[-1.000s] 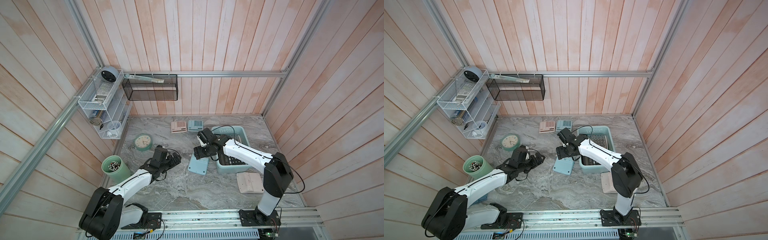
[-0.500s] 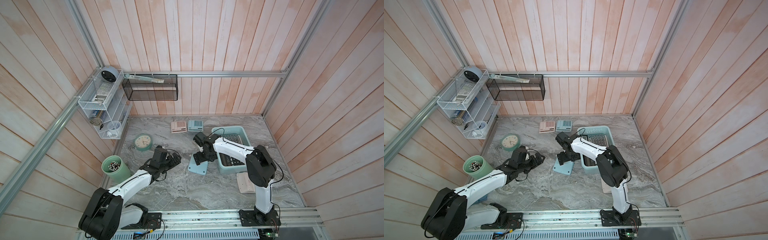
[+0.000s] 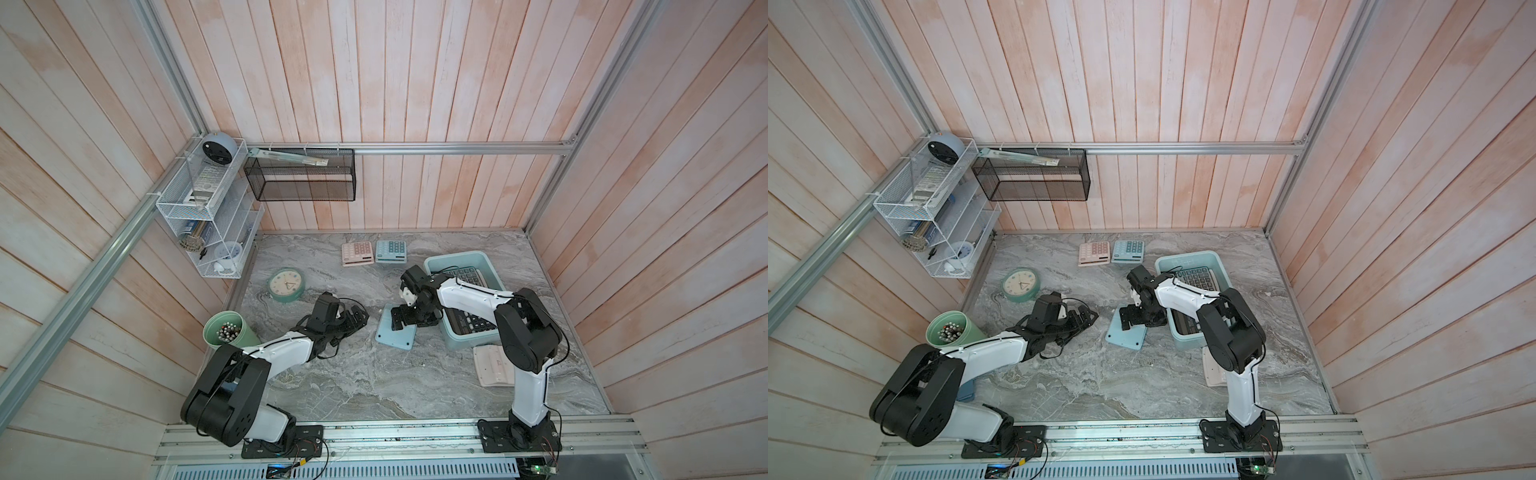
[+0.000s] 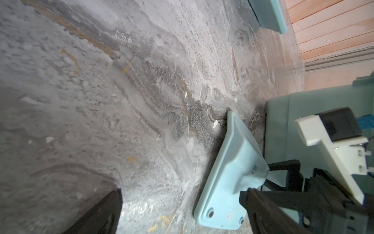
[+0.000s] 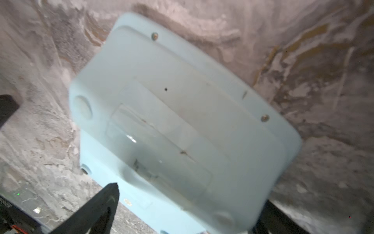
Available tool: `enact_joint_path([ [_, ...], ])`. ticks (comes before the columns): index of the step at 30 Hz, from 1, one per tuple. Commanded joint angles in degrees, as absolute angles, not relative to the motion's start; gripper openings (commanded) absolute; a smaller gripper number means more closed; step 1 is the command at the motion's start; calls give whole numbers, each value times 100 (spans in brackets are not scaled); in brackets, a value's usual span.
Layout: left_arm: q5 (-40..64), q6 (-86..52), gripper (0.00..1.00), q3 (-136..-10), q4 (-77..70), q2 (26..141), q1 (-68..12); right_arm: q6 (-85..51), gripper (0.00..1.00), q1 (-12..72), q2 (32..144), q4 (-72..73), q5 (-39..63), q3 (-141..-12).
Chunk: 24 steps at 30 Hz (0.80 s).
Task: Put the calculator in the storage box
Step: Pick up the calculator at the center of the board.
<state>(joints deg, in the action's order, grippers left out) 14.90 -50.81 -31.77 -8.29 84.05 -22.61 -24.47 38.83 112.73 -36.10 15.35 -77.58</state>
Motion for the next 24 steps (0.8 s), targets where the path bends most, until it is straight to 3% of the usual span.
enact_joint_path([
  [1, 1885, -5171, 100, -3026, -1773, 8690, -2084, -2608, 98, 3862, 11372, -2932, 2187, -7529],
  [8, 2540, -5500, 92, -2827, -2936, 9317, -1916, -2917, 98, 3558, 10959, -2522, 1954, -7167],
  [17, 3024, -6274, 86, -2421, -4587, 10233, -2156, -3590, 94, 3457, 11008, -1587, 2762, -6741],
  [24, 3136, -6690, 75, -2215, -5414, 10627, -2317, -3750, 91, 3483, 11099, -1438, 2900, -6749],
])
